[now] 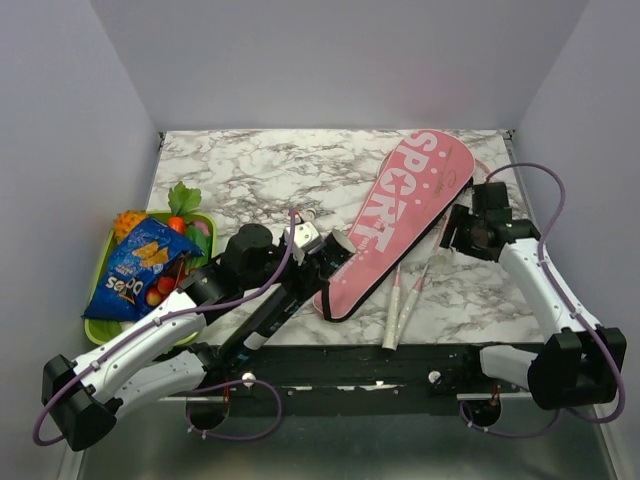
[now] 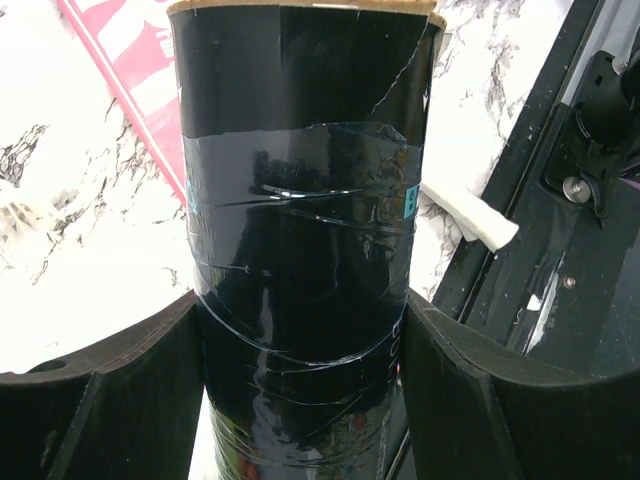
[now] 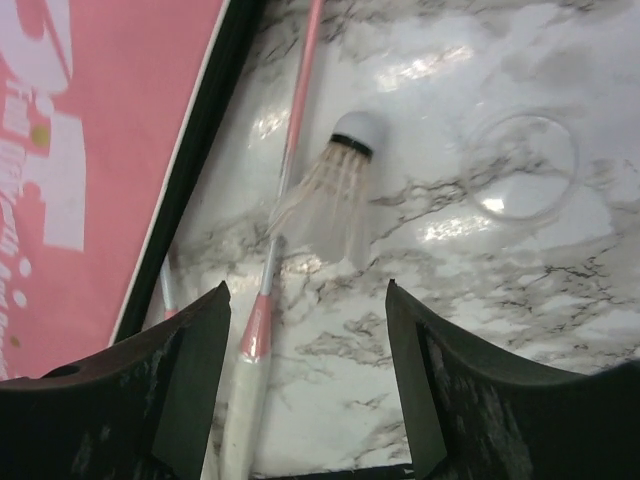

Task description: Pack up the badminton gear

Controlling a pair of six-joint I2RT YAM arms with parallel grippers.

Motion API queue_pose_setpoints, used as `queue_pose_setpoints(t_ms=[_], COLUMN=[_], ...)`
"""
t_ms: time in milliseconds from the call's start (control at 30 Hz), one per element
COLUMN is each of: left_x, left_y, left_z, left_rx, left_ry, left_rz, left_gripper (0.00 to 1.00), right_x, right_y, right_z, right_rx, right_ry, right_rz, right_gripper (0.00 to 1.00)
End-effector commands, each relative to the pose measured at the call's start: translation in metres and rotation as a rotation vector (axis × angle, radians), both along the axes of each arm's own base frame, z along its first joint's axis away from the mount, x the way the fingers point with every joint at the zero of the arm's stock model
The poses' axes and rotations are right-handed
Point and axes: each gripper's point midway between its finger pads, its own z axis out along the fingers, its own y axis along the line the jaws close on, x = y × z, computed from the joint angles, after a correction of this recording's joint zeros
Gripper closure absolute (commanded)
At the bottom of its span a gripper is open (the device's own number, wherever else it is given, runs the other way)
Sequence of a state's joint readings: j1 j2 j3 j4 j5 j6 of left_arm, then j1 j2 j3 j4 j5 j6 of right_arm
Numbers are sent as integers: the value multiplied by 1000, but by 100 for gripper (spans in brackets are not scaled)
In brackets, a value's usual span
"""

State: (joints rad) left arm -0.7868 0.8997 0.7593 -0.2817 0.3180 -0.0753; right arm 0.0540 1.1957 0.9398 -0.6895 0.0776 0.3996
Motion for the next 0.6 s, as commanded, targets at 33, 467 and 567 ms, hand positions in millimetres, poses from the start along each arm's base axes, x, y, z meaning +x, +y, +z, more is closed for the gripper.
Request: queue_pose_setpoints(t_ms=[33, 467, 567], left_x=[-5, -9, -11], left_y=[1, -1, 2], left_z=[5, 1, 0], left_rx=[3, -12, -12], left_ry=[21, 28, 27], left_rz=[-9, -30, -29], left_gripper=[100, 100, 100], right_x=[-34, -21, -16], right_y=[13, -12, -13], right_z=[-22, -26, -32], right_rx=[-143, -391, -406], right_ry=[179, 299, 313], right_rz=[182, 154, 144], right_gripper=[28, 28, 28])
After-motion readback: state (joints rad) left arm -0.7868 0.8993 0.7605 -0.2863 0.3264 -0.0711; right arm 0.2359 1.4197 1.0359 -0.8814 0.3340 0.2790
